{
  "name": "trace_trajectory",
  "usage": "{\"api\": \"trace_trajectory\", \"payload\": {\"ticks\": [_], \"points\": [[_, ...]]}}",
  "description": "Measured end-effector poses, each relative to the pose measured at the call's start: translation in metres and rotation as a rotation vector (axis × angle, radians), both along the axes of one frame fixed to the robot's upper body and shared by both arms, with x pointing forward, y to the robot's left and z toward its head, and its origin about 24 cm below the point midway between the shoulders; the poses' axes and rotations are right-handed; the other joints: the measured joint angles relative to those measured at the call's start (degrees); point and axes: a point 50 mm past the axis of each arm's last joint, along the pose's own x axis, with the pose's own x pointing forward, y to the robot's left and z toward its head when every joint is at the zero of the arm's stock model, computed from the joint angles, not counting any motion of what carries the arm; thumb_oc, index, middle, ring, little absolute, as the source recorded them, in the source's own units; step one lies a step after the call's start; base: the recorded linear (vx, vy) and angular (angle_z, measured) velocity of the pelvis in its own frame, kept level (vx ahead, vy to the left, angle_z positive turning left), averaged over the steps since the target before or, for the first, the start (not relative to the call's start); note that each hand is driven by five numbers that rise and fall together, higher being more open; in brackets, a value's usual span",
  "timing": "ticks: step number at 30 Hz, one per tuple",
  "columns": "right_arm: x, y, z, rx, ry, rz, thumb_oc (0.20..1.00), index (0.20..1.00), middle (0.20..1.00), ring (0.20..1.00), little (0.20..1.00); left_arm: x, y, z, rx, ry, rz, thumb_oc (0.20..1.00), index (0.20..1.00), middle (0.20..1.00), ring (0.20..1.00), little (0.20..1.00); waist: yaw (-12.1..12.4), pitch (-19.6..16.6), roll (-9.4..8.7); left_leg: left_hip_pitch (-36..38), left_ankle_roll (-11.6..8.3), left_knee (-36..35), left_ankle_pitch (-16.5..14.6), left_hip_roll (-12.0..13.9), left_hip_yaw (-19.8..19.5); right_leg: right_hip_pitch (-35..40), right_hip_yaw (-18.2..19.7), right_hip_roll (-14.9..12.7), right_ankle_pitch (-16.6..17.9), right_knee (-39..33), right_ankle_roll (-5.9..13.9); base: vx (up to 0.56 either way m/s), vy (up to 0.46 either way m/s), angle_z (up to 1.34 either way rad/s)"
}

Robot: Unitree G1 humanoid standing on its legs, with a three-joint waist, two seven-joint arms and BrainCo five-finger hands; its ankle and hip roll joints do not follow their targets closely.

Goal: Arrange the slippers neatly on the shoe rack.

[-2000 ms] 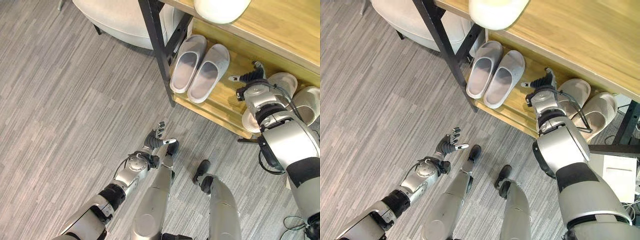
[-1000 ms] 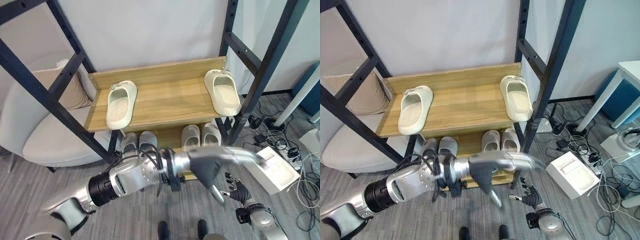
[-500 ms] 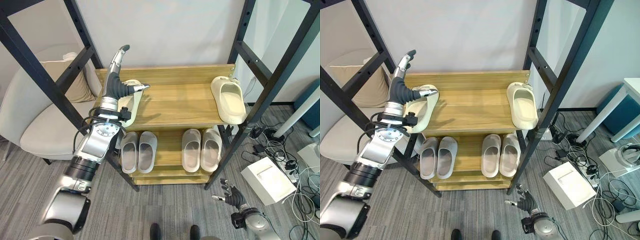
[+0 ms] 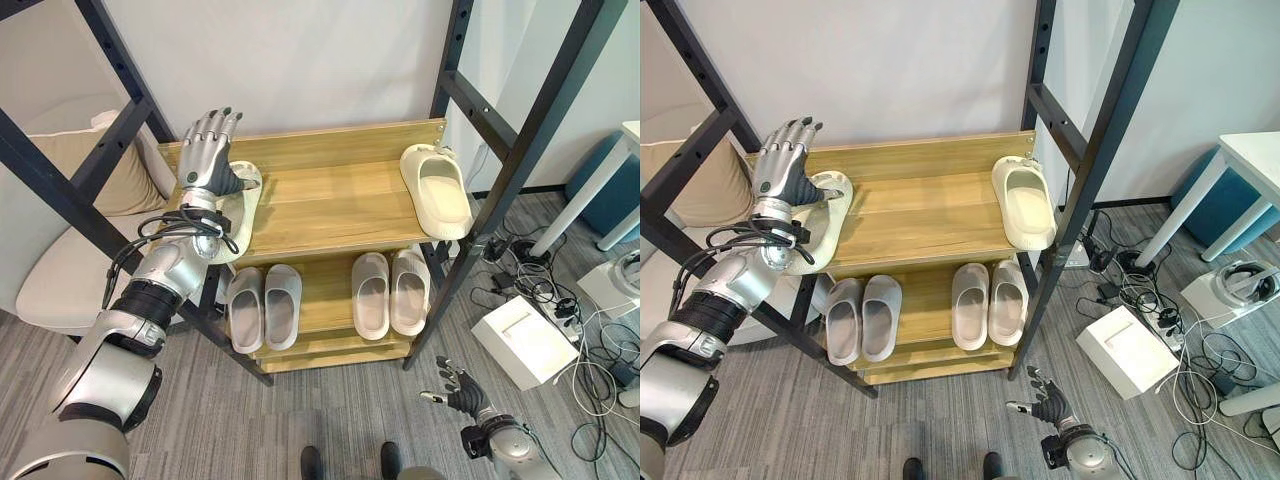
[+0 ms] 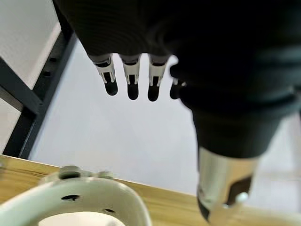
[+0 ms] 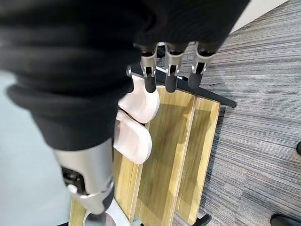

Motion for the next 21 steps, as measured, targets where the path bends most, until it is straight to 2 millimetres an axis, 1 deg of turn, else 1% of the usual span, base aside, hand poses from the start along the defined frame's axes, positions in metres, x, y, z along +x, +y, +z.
{"api": "trace_trajectory", "payload": {"ticks": [2, 3, 12, 14, 17, 20, 21], "points": [[-0.003, 0.002, -0.002, 0.011, 0.013, 0.001, 1.0, 1.0, 1.0, 1.0, 1.0, -0.001, 0.009, 0.012, 0.026, -0.03, 0.026, 1.0, 1.0, 1.0, 1.0, 1.0, 0.18, 0.0, 0.01, -0.02, -0.02, -0.04, -0.01, 0.0, -0.11, 0.06, -0.11, 0.02, -0.02, 0.0, 0.02, 0.01, -0.004, 0.02], [-0.004, 0.002, -0.003, 0.011, 0.016, 0.002, 1.0, 1.0, 1.0, 1.0, 1.0, -0.002, 0.011, 0.015, 0.029, -0.043, 0.031, 1.0, 1.0, 1.0, 1.0, 1.0, 0.27, 0.01, 0.03, -0.03, -0.01, -0.05, -0.01, -0.02, -0.15, 0.06, -0.14, 0.01, -0.02, 0.0, 0.02, 0.0, 0.0, 0.0], [-0.003, 0.002, -0.003, 0.011, 0.016, 0.005, 1.0, 1.0, 1.0, 1.0, 1.0, -0.003, 0.011, 0.019, 0.031, -0.065, 0.027, 1.0, 1.0, 1.0, 1.0, 1.0, 0.9, 0.04, 0.08, -0.19, -0.34, -0.08, -0.23, -0.11, -0.82, 0.22, -0.7, -0.02, -0.03, 0.0, 0.02, 0.01, -0.007, 0.03], [-0.004, 0.002, -0.004, 0.01, 0.022, 0.006, 1.0, 1.0, 1.0, 1.0, 1.0, -0.002, 0.013, 0.015, 0.055, -0.045, 0.037, 1.0, 1.0, 1.0, 1.0, 1.0, 0.77, 0.05, 0.1, -0.21, -0.34, -0.08, -0.22, -0.12, -0.9, 0.23, -0.76, -0.02, -0.04, 0.0, 0.02, 0.0, 0.0, 0.0], [-0.004, 0.002, -0.004, 0.012, 0.024, 0.01, 1.0, 1.0, 1.0, 1.0, 1.0, -0.001, 0.014, 0.003, 0.09, 0.008, 0.045, 1.0, 1.0, 1.0, 1.0, 1.0, 0.68, 0.1, 0.17, -0.48, -0.36, -0.07, -0.21, -0.13, -1.2, 0.06, -1.02, -0.02, -0.06, 0.0, 0.04, 0.0, -0.001, 0.03], [-0.005, 0.002, -0.004, 0.012, 0.025, 0.01, 1.0, 1.0, 1.0, 1.0, 1.0, 0.0, 0.014, 0.0, 0.114, 0.019, 0.051, 1.0, 1.0, 1.0, 1.0, 1.0, 0.54, 0.12, 0.2, -1.31, -0.4, -0.02, -0.05, -0.15, -1.37, -0.7, -1.28, -0.02, -0.01, 0.01, 0.0, -0.01, 0.002, 0.04], [-0.005, 0.002, -0.004, 0.011, 0.025, 0.009, 1.0, 1.0, 1.0, 1.0, 1.0, 0.002, 0.016, -0.006, 0.15, 0.049, 0.067, 1.0, 1.0, 1.0, 1.0, 1.0, 0.43, 0.13, 0.22, -1.29, -0.18, -0.01, 0.1, -0.16, -1.34, -0.7, -1.25, -0.04, -0.02, 0.0, 0.01, 0.0, 0.0, 0.0]]}}
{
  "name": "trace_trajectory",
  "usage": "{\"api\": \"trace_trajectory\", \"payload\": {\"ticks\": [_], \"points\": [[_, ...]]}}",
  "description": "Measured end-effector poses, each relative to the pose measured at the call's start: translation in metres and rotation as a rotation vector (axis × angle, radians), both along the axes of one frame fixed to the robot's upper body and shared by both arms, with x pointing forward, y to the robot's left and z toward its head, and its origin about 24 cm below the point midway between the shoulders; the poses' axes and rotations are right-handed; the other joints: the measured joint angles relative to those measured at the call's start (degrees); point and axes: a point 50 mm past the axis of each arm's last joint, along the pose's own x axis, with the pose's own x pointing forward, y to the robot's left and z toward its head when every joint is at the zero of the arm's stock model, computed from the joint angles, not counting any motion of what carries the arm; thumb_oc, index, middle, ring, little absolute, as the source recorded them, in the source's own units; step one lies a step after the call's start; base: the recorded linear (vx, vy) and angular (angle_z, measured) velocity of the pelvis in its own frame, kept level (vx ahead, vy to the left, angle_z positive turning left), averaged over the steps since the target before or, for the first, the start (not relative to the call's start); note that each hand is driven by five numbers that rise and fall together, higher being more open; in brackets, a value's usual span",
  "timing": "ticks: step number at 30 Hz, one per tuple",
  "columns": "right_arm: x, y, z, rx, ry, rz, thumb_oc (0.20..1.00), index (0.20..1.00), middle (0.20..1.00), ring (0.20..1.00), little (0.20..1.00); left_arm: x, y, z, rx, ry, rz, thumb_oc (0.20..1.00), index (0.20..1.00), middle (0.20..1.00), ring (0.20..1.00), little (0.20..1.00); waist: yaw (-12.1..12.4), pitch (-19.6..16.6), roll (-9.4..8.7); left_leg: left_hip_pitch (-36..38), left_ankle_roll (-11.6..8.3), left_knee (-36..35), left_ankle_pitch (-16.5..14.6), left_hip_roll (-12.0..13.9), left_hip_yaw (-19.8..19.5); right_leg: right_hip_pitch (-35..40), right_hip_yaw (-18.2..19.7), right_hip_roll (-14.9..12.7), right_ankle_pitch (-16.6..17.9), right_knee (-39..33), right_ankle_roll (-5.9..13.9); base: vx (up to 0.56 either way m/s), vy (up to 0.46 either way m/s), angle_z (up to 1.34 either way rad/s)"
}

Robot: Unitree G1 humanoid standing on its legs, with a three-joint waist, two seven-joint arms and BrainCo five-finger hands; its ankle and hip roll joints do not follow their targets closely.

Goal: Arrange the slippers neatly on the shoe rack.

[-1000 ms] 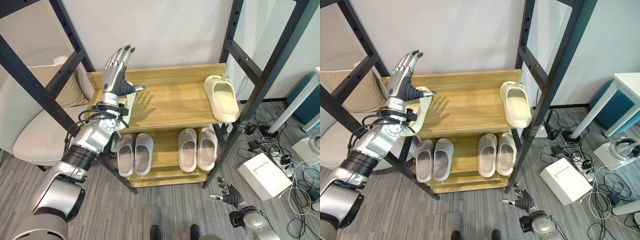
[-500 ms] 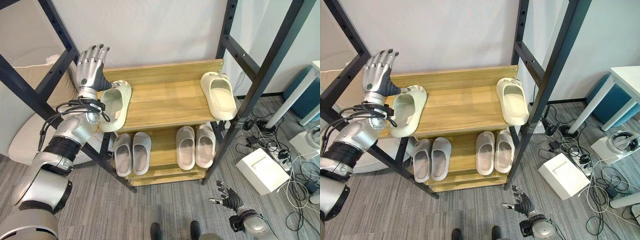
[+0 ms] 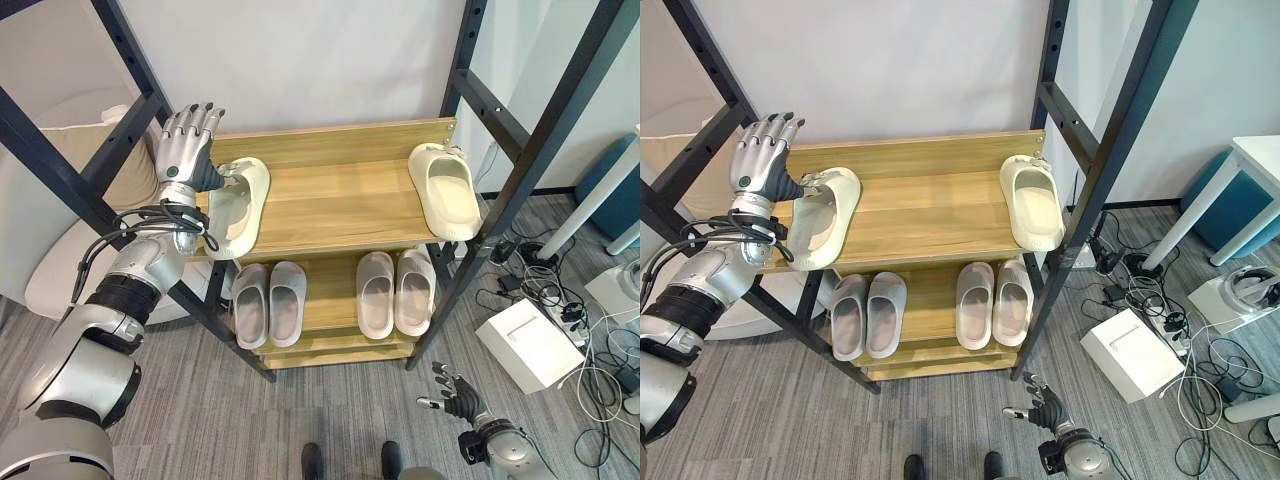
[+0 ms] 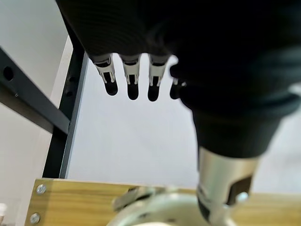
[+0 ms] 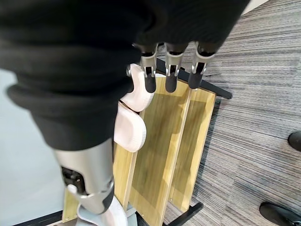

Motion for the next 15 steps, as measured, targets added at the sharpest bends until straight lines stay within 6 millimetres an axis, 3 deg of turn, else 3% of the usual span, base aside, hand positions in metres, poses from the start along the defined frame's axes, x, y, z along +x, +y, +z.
{"api": "trace_trajectory", "payload": {"ticks": [2, 6, 7, 8, 9, 10, 15], "points": [[-0.001, -0.002, 0.001, -0.006, -0.002, 0.002, 1.0, 1.0, 1.0, 1.0, 1.0, 0.005, 0.009, -0.014, 0.062, 0.096, 0.059, 1.0, 1.0, 1.0, 1.0, 1.0, -0.77, 0.08, 0.14, -0.57, 0.01, 0.07, 0.03, 0.0, 0.18, -0.72, 0.21, -0.01, 0.01, 0.0, 0.02, -0.02, 0.011, -0.05], [-0.002, -0.008, 0.002, -0.023, 0.001, 0.001, 1.0, 1.0, 1.0, 1.0, 1.0, 0.009, 0.02, -0.006, 0.09, 0.104, 0.121, 1.0, 1.0, 1.0, 1.0, 1.0, -1.11, 0.44, 0.18, -0.7, 0.11, 0.27, 0.3, 0.07, 1.23, -1.29, 1.17, -0.01, 0.15, 0.0, 0.13, -0.01, 0.017, -0.11], [-0.002, -0.008, 0.002, -0.023, 0.0, 0.0, 1.0, 1.0, 1.0, 1.0, 1.0, 0.01, 0.023, -0.004, 0.097, 0.11, 0.14, 0.909, 0.909, 0.909, 0.909, 0.909, -1.33, 0.61, 0.18, -0.81, 0.03, 0.24, 0.24, 0.09, 1.46, -1.51, 1.35, -0.01, 0.18, 0.0, 0.22, 0.0, 0.016, -0.15], [-0.002, -0.008, 0.002, -0.021, -0.003, -0.001, 1.0, 1.0, 1.0, 1.0, 1.0, 0.012, 0.026, -0.001, 0.108, 0.114, 0.158, 0.589, 0.589, 0.589, 0.589, 0.589, -1.52, 1.01, 0.13, -0.96, -0.06, -0.06, 0.18, 0.12, 1.56, -1.7, 1.44, 0.0, 0.24, 0.0, 0.32, 0.0, 0.014, -0.08], [0.0, -0.008, 0.003, -0.015, -0.016, -0.001, 1.0, 1.0, 1.0, 1.0, 1.0, 0.014, 0.028, 0.002, 0.122, 0.127, 0.174, 0.492, 0.492, 0.492, 0.492, 0.492, -1.53, 1.45, 0.17, -1.06, -0.18, -0.06, 0.1, 0.13, 1.61, -1.79, 1.49, 0.03, 0.31, 0.03, 0.41, 0.0, 0.018, -0.04], [-0.001, -0.008, 0.003, -0.007, -0.012, -0.01, 1.0, 1.0, 1.0, 1.0, 1.0, 0.014, 0.027, 0.001, 0.123, 0.136, 0.174, 0.2, 0.2, 0.2, 0.2, 0.2, -2.0, 1.54, 0.13, -1.05, -0.17, -0.06, 0.1, 0.12, 1.68, -1.82, 1.57, 0.02, 0.32, 0.03, 0.4, 0.0, 0.018, -0.03], [-0.001, -0.007, 0.005, 0.014, -0.022, -0.02, 1.0, 1.0, 1.0, 1.0, 1.0, 0.016, 0.034, 0.007, 0.142, 0.165, 0.206, 0.2, 0.2, 0.2, 0.2, 0.2, -2.69, 2.0, -0.15, -1.47, -0.37, -0.08, -0.07, 0.17, 2.67, -2.77, 2.61, 0.02, 0.35, 0.03, 0.5, -0.01, 0.018, -0.09]]}}
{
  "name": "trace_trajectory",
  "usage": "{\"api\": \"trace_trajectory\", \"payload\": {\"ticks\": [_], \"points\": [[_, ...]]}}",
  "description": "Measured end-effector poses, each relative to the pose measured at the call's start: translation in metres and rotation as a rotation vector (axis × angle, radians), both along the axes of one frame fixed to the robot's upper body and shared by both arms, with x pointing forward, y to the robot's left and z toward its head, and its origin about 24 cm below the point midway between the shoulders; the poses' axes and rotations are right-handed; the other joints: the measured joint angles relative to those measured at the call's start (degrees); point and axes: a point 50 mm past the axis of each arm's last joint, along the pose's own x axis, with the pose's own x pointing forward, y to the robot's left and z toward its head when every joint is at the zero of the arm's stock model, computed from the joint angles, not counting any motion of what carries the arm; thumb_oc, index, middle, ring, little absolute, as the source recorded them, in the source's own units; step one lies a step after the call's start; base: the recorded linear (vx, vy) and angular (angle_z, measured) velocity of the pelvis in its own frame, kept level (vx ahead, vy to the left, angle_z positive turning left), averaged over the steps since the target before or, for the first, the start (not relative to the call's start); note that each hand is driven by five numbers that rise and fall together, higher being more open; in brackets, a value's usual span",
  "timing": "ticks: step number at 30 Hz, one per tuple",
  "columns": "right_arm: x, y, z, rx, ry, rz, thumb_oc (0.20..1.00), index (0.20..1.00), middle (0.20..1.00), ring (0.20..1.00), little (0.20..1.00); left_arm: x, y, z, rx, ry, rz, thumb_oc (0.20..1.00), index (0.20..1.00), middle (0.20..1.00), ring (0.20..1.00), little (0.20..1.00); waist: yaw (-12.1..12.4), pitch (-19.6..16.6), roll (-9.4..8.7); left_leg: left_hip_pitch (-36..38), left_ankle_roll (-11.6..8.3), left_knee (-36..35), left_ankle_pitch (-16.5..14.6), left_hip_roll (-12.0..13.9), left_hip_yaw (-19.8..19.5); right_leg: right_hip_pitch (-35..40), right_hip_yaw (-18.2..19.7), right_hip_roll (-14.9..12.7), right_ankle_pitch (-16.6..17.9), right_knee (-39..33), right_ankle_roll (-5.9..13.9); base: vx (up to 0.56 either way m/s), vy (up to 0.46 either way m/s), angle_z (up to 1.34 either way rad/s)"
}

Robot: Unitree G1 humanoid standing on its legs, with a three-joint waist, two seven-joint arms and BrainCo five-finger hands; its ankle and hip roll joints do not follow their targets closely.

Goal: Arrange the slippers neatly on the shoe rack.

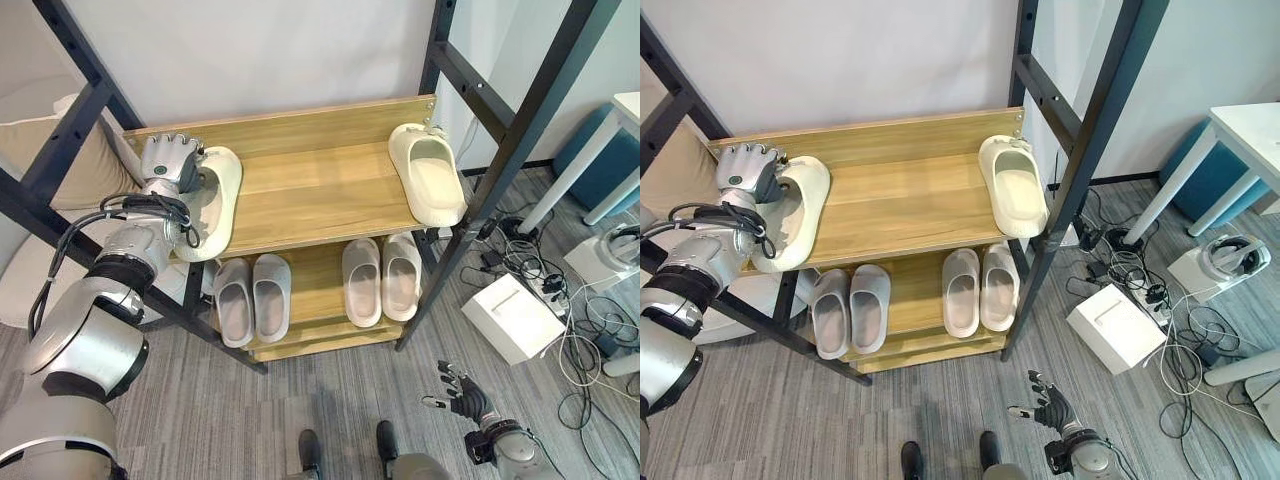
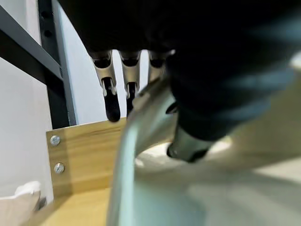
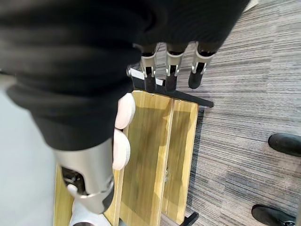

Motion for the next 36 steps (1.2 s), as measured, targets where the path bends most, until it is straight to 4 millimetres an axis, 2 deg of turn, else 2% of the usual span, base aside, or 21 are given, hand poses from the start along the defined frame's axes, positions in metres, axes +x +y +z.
{"api": "trace_trajectory", "payload": {"ticks": [2, 8, 10, 11, 14, 17, 18, 20, 21, 22, 24, 31, 32, 36], "points": [[0.001, 0.001, 0.001, 0.002, -0.007, 0.002, 1.0, 1.0, 1.0, 1.0, 1.0, 0.001, 0.001, 0.01, -0.035, -0.027, 0.004, 0.2, 0.2, 0.2, 0.2, 0.2, 0.13, 0.7, -0.13, -0.57, 0.28, 0.03, 0.21, 0.0, 0.27, -0.63, 0.3, -0.02, 0.28, 0.28, 0.03, 0.0, 0.012, -0.09], [0.003, 0.003, 0.001, 0.014, -0.011, -0.001, 1.0, 1.0, 1.0, 1.0, 1.0, 0.005, -0.014, 0.014, -0.045, -0.033, -0.051, 0.2, 0.2, 0.2, 0.2, 0.2, 0.4, 0.98, -0.5, -0.56, -0.02, 0.01, -0.01, -0.07, 0.09, -0.49, 0.04, -0.1, 0.22, 0.27, 0.12, 0.0, -0.007, 0.01], [0.005, 0.003, 0.003, 0.015, -0.018, 0.0, 1.0, 1.0, 1.0, 1.0, 1.0, 0.01, -0.038, 0.013, -0.067, -0.046, -0.128, 0.2, 0.2, 0.2, 0.2, 0.2, 0.5, 1.03, -0.59, -0.33, 0.31, 0.19, 0.22, -0.17, -0.07, -0.2, -0.11, -0.2, 0.23, 0.27, 0.1, 0.0, -0.017, 0.04], [0.006, 0.004, 0.003, 0.017, -0.021, 0.001, 1.0, 1.0, 1.0, 1.0, 1.0, 0.013, -0.067, 0.014, -0.086, -0.06, -0.226, 0.2, 0.2, 0.2, 0.2, 0.2, 0.38, 1.02, -0.59, -0.14, 0.35, 0.17, 0.26, -0.34, -0.06, -0.04, -0.07, -0.36, 0.38, 0.23, -0.1, 0.0, 0.0, 0.0], [0.009, 0.007, 0.007, 0.027, -0.043, 0.01, 1.0, 1.0, 1.0, 1.0, 1.0, 0.017, -0.101, 0.016, -0.096, -0.061, -0.328, 0.2, 0.2, 0.2, 0.2, 0.2, -0.15, 1.07, -0.49, 0.19, 0.35, 0.15, 0.25, -0.38, 0.18, 0.19, 0.13, -0.42, 0.45, 0.28, -0.09, -0.01, -0.014, -0.05], [0.011, 0.006, 0.011, 0.024, -0.057, 0.01, 1.0, 1.0, 1.0, 1.0, 1.0, 0.019, -0.121, 0.012, -0.108, -0.046, -0.381, 0.2, 0.2, 0.2, 0.2, 0.2, -1.76, 1.2, -0.19, 0.84, 0.3, 0.05, 0.21, -0.24, 0.43, 0.73, 0.4, -0.31, 0.39, 0.22, -0.01, -0.02, -0.029, -0.04], [0.011, 0.007, 0.013, 0.025, -0.067, 0.009, 1.0, 1.0, 1.0, 1.0, 1.0, 0.02, -0.136, 0.012, -0.126, -0.042, -0.411, 0.2, 0.2, 0.2, 0.2, 0.2, -2.25, 1.26, 0.18, 0.88, 0.28, 0.1, 0.2, -0.08, 0.52, 0.68, 0.47, -0.17, 0.19, 0.18, 0.27, -0.04, -0.04, -0.04], [0.013, 0.01, 0.02, 0.035, -0.1, 0.026, 1.0, 1.0, 1.0, 1.0, 1.0, 0.022, -0.143, 0.012, -0.13, -0.033, -0.419, 0.2, 0.2, 0.2, 0.2, 0.2, -3.03, 1.4, 0.96, 0.9, 0.28, 0.32, 0.2, -0.06, 0.96, 0.51, 0.94, -0.15, 0.19, 0.01, 0.28, -0.03, -0.037, -0.18], [0.016, 0.011, 0.026, 0.039, -0.127, 0.038, 1.0, 1.0, 1.0, 1.0, 1.0, 0.024, -0.143, 0.01, -0.136, -0.023, -0.406, 0.2, 0.2, 0.2, 0.2, 0.2, -3.75, 1.42, 2.04, 0.85, 0.16, 0.07, 0.11, 0.0, 2.14, -0.07, 2.08, -0.13, 0.41, 0.03, 0.48, -0.04, -0.059, -0.29], [0.015, 0.009, 0.026, 0.032, -0.121, 0.037, 1.0, 1.0, 1.0, 1.0, 1.0, 0.026, -0.143, 0.01, -0.159, -0.015, -0.388, 0.2, 0.2, 0.2, 0.2, 0.2, -4.74, 1.41, 3.08, 0.85, 0.13, -0.01, 0.09, 0.06, 2.22, -0.1, 2.15, -0.08, 0.44, 0.28, 0.5, -0.03, -0.069, -0.25], [0.009, 0.004, 0.023, 0.014, -0.098, 0.035, 1.0, 1.0, 1.0, 1.0, 1.0, 0.027, -0.147, 0.012, -0.2, -0.017, -0.395, 0.2, 0.2, 0.2, 0.2, 0.2, -5.01, 1.55, 3.89, 0.84, -0.18, 0.0, -0.13, 0.22, 2.38, -0.22, 2.3, 0.06, 0.44, 0.28, 0.49, -0.02, -0.045, -0.04], [0.008, -0.003, 0.024, -0.008, -0.084, 0.034, 1.0, 1.0, 1.0, 1.0, 1.0, 0.029, -0.156, 0.012, -0.246, -0.009, -0.387, 0.2, 0.2, 0.2, 0.2, 0.2, -5.8, 1.61, 4.66, 0.78, -0.73, 0.23, -0.54, 0.53, 3.07, -0.55, 3.02, 0.39, 0.49, 0.3, 0.39, 0.0, -0.044, -0.05], [0.009, -0.002, 0.024, -0.008, -0.086, 0.036, 1.0, 1.0, 1.0, 1.0, 1.0, 0.029, -0.158, 0.012, -0.251, -0.01, -0.379, 1.0, 1.0, 1.0, 1.0, 1.0, -5.7, 1.62, 4.63, 0.69, -0.73, 0.1, -0.54, 0.44, 3.12, -0.64, 3.05, 0.29, 0.51, 0.29, 0.39, 0.0, 0.0, 0.0], [0.014, -0.001, 0.027, -0.009, -0.103, 0.041, 1.0, 1.0, 1.0, 1.0, 1.0, 0.03, -0.157, 0.017, -0.272, -0.015, -0.374, 1.0, 1.0, 1.0, 1.0, 1.0, -5.67, 1.62, 4.62, 0.69, -0.68, 0.0, -0.59, 0.34, 3.2, -0.63, 3.1, 0.18, 0.52, 0.29, 0.41, 0.01, -0.031, 0.0]]}}
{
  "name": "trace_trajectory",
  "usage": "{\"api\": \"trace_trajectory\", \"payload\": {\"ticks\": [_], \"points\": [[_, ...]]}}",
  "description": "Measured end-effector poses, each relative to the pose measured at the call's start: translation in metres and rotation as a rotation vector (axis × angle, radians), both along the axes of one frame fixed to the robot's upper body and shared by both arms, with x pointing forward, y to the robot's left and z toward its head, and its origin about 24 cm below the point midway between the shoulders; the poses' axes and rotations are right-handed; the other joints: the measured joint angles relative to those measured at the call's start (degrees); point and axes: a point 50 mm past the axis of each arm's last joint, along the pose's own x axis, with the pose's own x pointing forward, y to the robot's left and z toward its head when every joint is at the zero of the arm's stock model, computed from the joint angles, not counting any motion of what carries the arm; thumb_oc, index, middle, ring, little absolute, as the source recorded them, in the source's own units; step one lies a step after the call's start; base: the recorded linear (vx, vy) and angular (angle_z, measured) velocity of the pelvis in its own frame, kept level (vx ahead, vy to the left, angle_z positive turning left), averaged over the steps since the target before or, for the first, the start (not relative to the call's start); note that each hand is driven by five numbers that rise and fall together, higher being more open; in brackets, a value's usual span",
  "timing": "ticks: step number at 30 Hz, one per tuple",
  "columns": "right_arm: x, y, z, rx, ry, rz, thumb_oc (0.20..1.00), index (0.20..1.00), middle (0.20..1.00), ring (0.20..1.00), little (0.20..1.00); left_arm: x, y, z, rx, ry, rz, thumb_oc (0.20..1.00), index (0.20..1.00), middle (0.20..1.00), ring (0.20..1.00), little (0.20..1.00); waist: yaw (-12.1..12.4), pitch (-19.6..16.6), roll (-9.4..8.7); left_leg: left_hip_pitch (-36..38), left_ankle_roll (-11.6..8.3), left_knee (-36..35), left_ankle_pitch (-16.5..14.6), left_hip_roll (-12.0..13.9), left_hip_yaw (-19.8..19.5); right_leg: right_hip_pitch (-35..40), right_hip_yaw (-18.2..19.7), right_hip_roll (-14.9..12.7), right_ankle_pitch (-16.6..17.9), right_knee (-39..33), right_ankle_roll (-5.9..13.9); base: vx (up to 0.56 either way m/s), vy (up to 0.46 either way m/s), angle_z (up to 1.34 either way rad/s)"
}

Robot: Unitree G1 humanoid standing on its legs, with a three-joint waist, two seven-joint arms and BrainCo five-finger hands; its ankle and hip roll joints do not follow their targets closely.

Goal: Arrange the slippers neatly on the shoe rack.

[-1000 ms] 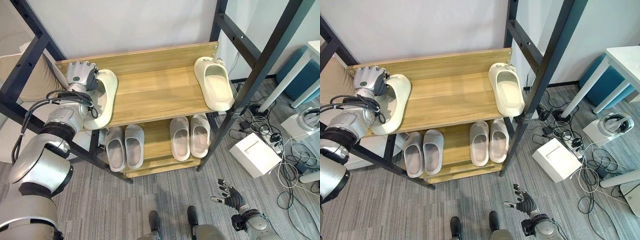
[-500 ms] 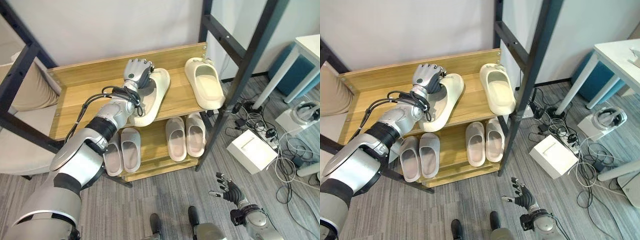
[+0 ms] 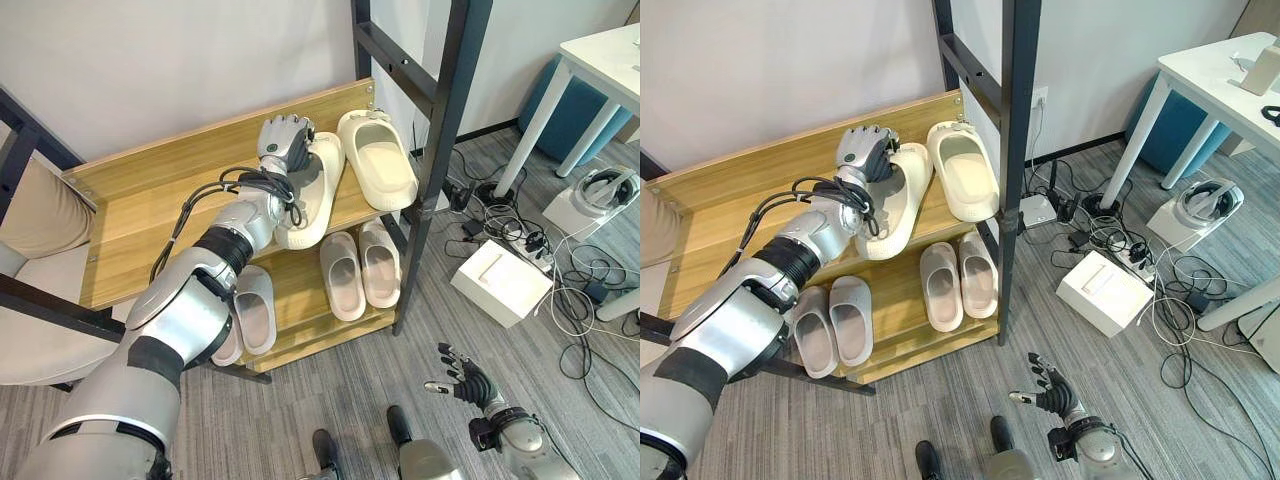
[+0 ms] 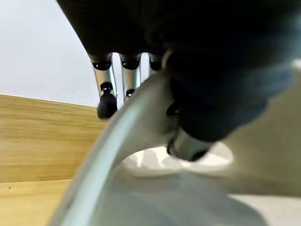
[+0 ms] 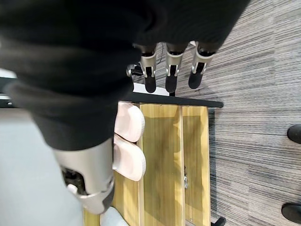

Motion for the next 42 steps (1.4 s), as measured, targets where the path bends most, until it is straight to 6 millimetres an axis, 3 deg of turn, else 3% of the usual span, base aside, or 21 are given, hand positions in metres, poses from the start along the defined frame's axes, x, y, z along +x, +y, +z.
{"api": "trace_trajectory", "payload": {"ticks": [4, 7, 11, 25, 33, 42], "points": [[0.004, 0.0, 0.0, -0.004, -0.005, 0.001, 1.0, 1.0, 1.0, 1.0, 1.0, -0.003, -0.012, 0.01, -0.021, -0.028, -0.052, 1.0, 1.0, 1.0, 1.0, 1.0, 0.7, 0.0, -0.12, 0.29, 0.08, -0.01, 0.06, -0.08, -0.53, 0.59, -0.63, -0.08, 0.46, 0.01, -0.68, 0.02, -0.038, 0.07], [0.001, -0.004, -0.005, -0.018, 0.026, -0.014, 1.0, 1.0, 1.0, 1.0, 1.0, -0.022, -0.054, 0.037, -0.045, -0.141, -0.264, 1.0, 1.0, 1.0, 1.0, 1.0, 1.58, 0.19, -0.54, 0.29, 0.75, 0.11, 0.58, -0.2, -2.47, 1.46, -2.56, -0.15, 0.38, 0.01, -0.7, 0.01, -0.013, 0.31], [0.011, 0.0, 0.0, -0.02, -0.004, 0.005, 1.0, 1.0, 1.0, 1.0, 1.0, -0.031, -0.072, 0.043, -0.051, -0.171, -0.35, 1.0, 1.0, 1.0, 1.0, 1.0, 2.88, 0.24, -0.91, 1.14, 0.58, 0.0, 0.47, -0.52, -3.43, 2.84, -3.61, -0.37, 0.03, 0.01, -0.51, 0.0, 0.003, 0.13], [0.008, -0.003, -0.006, -0.045, 0.035, 0.009, 1.0, 1.0, 1.0, 1.0, 1.0, -0.038, -0.081, 0.042, -0.058, -0.18, -0.398, 1.0, 1.0, 1.0, 1.0, 1.0, 3.61, -0.01, -1.58, 2.04, 1.38, 0.34, 1.16, -0.45, -4.57, 4.35, -4.99, -0.3, 0.03, 0.0, -0.6, 0.0, 0.004, 0.05], [-0.006, -0.005, -0.014, -0.046, 0.078, 0.001, 1.0, 1.0, 1.0, 1.0, 1.0, -0.038, -0.08, 0.026, -0.025, -0.135, -0.391, 1.0, 1.0, 1.0, 1.0, 1.0, 4.43, -0.99, -2.33, 1.86, 0.91, 0.0, 0.8, -0.39, -4.69, 4.27, -5.1, -0.23, 0.09, 0.01, -0.71, 0.0, 0.0, 0.0], [-0.006, -0.005, -0.014, -0.047, 0.078, 0.001, 1.0, 1.0, 1.0, 1.0, 1.0, -0.034, -0.08, -0.002, -0.012, -0.053, -0.363, 1.0, 1.0, 1.0, 1.0, 1.0, 4.25, -1.72, -2.13, 1.89, 0.91, 0.0, 0.81, -0.34, -4.8, 4.32, -5.21, -0.18, 0.07, 0.0, -0.72, 0.0, 0.0, 0.0]]}}
